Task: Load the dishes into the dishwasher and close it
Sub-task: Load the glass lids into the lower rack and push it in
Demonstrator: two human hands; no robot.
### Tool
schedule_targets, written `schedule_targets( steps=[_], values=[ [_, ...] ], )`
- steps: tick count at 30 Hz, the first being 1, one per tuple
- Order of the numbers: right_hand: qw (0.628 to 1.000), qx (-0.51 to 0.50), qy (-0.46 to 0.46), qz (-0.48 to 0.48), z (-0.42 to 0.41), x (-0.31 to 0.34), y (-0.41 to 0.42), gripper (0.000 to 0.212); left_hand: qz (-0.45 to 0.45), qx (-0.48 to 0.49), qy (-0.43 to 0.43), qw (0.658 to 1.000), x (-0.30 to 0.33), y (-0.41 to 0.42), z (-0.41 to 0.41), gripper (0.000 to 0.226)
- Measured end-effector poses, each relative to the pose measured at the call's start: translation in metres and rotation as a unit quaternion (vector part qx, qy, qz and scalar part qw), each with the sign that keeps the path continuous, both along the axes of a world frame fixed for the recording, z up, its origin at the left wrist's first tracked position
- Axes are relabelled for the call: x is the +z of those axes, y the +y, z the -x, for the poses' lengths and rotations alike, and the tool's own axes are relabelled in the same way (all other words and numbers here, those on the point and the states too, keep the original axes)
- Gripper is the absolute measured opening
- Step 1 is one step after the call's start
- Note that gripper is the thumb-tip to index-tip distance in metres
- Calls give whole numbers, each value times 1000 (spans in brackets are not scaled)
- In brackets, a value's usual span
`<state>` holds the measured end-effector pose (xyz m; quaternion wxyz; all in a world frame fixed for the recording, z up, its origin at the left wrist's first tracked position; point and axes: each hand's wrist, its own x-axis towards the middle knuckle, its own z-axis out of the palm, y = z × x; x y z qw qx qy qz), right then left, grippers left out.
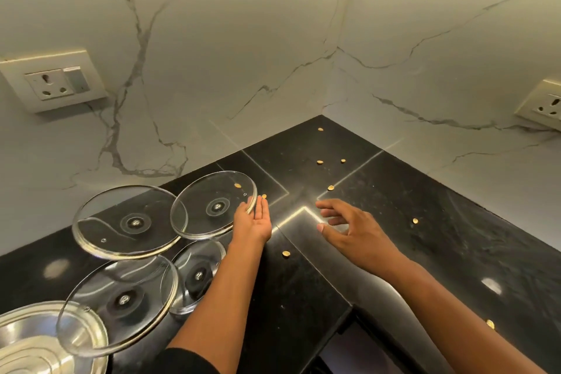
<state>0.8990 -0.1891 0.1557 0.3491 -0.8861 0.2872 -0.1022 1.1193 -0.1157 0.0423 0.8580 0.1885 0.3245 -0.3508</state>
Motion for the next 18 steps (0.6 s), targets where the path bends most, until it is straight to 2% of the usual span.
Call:
schedule_targets(
  steps=[6,11,14,18],
  values=[
    [998,-60,-12,-3,36,2,-16,39,-11,-45,-20,999,-2,-22,22,39],
    [996,-89,-5,-28,59,-12,-19,36,23,-93,-41,995,-8,-24,27,15],
    [993,-113,-13,-43,66,-20,-22,34,50,-125,-52,989,-5,-31,35,16],
    [980,-172,-58,-85,76,-21,-31,33,73,-206,-108,970,9,-45,61,31]
  ],
)
